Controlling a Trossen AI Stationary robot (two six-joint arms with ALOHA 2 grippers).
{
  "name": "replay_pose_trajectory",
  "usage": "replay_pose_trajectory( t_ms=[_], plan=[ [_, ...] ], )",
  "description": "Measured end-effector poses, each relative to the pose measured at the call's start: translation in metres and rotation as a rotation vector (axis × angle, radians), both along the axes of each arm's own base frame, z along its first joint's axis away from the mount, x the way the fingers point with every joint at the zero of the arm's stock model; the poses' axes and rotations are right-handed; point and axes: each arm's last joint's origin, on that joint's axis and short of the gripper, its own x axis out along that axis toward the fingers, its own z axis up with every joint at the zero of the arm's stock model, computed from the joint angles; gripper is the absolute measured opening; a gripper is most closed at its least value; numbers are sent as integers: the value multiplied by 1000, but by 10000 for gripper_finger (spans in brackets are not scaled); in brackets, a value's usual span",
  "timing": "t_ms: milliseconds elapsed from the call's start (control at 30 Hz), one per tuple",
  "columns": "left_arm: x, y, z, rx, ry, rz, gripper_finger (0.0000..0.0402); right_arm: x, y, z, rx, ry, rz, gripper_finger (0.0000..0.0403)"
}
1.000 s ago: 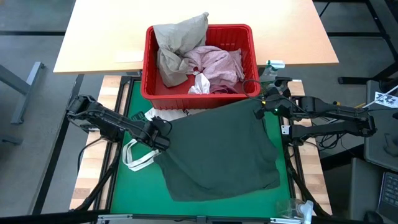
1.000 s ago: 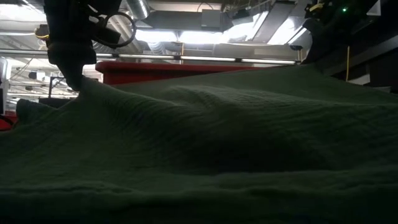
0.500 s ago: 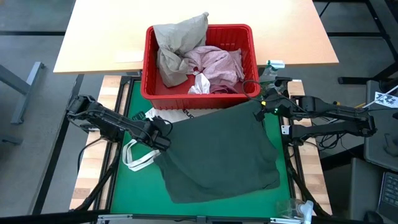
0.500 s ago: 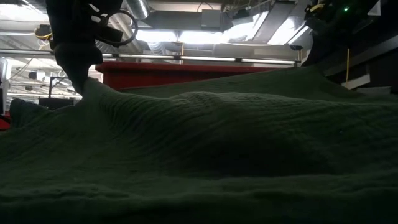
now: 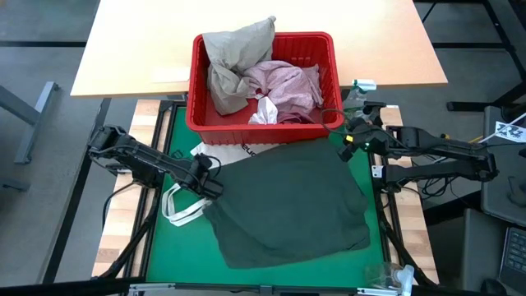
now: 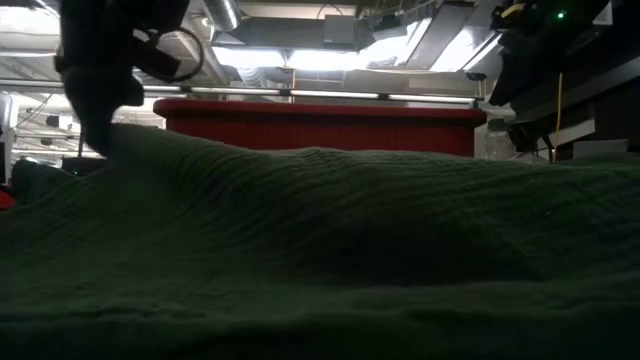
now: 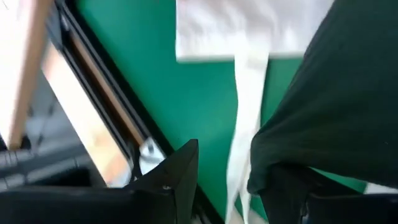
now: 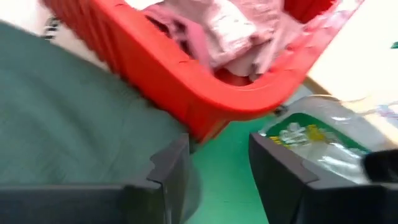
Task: Fold laundry
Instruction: Fold the green shirt
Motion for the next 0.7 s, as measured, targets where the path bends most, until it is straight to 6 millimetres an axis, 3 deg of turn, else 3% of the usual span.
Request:
replay_pose_trajectory(
  t_ms=[200,533,700],
  plan=[
    [-5,-13,-1,-102,34,6,132,-2,5,13,147,-37,125,172],
    [-13,-27,2,-29,44,-88,134,-12,9,53,165,-104,176,172],
    [-10,-27,1,8,4,-108,134,-12,13,52,279,-108,273,172]
  ],
)
